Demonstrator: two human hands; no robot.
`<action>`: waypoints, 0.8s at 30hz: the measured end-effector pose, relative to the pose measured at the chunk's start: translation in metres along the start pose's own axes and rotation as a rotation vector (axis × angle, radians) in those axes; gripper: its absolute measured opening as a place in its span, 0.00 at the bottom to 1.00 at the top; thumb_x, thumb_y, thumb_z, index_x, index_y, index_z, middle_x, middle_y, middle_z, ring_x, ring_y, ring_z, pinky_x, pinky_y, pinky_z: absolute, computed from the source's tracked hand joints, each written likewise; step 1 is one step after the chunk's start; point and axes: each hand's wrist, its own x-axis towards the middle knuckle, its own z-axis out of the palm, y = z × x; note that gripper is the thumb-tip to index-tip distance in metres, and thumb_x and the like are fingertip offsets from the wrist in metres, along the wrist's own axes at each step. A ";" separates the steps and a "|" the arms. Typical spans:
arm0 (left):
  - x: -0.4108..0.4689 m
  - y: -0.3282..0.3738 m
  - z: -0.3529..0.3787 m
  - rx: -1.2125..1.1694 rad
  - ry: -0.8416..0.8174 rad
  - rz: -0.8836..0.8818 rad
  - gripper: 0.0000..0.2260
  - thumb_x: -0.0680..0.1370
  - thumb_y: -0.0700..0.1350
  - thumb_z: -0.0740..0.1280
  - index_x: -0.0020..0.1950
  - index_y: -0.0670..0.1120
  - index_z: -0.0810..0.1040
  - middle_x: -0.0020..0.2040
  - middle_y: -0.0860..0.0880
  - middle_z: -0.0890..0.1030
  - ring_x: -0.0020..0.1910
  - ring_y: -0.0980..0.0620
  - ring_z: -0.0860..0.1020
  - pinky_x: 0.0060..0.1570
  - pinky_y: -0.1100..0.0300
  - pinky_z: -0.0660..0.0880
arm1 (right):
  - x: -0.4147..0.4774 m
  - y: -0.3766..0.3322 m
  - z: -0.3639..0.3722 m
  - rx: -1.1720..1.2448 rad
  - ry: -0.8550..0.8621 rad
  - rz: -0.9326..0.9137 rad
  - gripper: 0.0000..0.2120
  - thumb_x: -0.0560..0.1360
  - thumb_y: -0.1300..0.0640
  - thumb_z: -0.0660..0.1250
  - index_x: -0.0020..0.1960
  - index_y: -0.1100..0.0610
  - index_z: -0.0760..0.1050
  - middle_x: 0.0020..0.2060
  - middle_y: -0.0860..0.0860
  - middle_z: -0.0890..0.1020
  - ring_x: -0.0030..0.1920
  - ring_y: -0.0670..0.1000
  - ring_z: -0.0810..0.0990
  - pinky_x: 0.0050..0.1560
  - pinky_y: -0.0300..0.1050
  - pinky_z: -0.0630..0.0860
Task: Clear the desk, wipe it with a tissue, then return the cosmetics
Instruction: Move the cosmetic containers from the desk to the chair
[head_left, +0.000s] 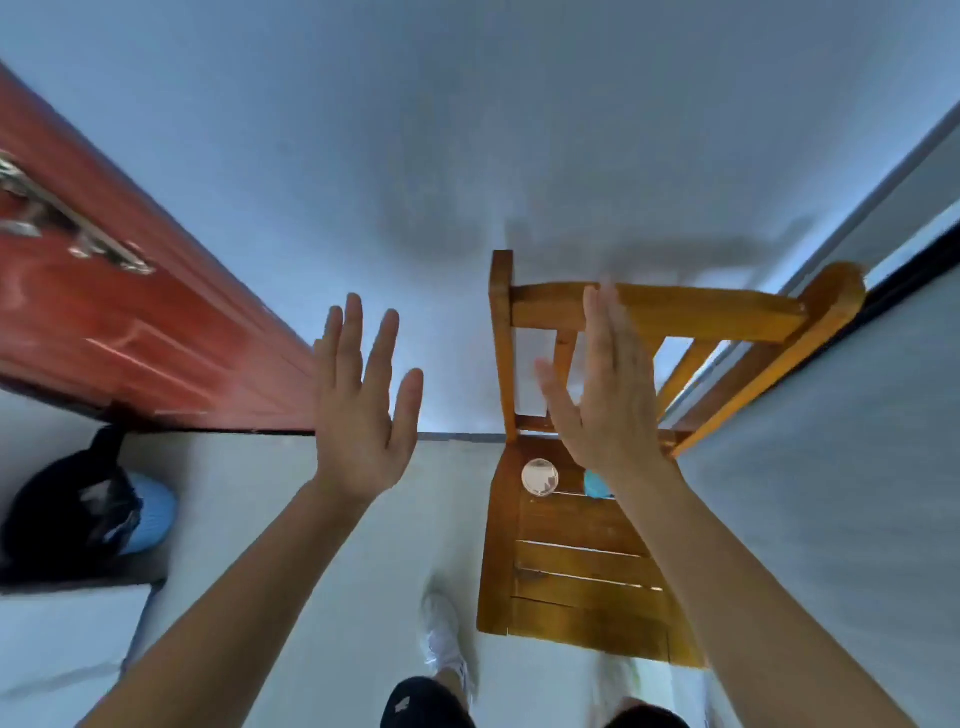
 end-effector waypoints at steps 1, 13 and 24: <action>0.009 0.001 -0.035 0.074 0.048 -0.010 0.24 0.84 0.49 0.54 0.75 0.36 0.63 0.75 0.30 0.62 0.76 0.30 0.58 0.70 0.33 0.59 | 0.021 -0.022 -0.013 0.041 0.007 -0.065 0.34 0.81 0.42 0.60 0.80 0.57 0.56 0.80 0.56 0.57 0.80 0.54 0.56 0.79 0.52 0.55; -0.121 0.024 -0.336 0.703 0.455 -0.550 0.26 0.84 0.56 0.52 0.78 0.43 0.64 0.79 0.37 0.57 0.79 0.37 0.54 0.72 0.36 0.57 | 0.077 -0.278 -0.051 0.426 -0.078 -0.737 0.33 0.82 0.43 0.59 0.80 0.59 0.56 0.80 0.59 0.57 0.79 0.56 0.58 0.76 0.51 0.59; -0.338 -0.037 -0.516 0.978 0.580 -0.925 0.27 0.82 0.56 0.55 0.78 0.45 0.63 0.79 0.39 0.57 0.79 0.39 0.54 0.74 0.37 0.54 | -0.069 -0.570 0.036 0.649 -0.296 -1.069 0.35 0.82 0.39 0.55 0.82 0.54 0.48 0.81 0.56 0.52 0.80 0.55 0.53 0.78 0.50 0.53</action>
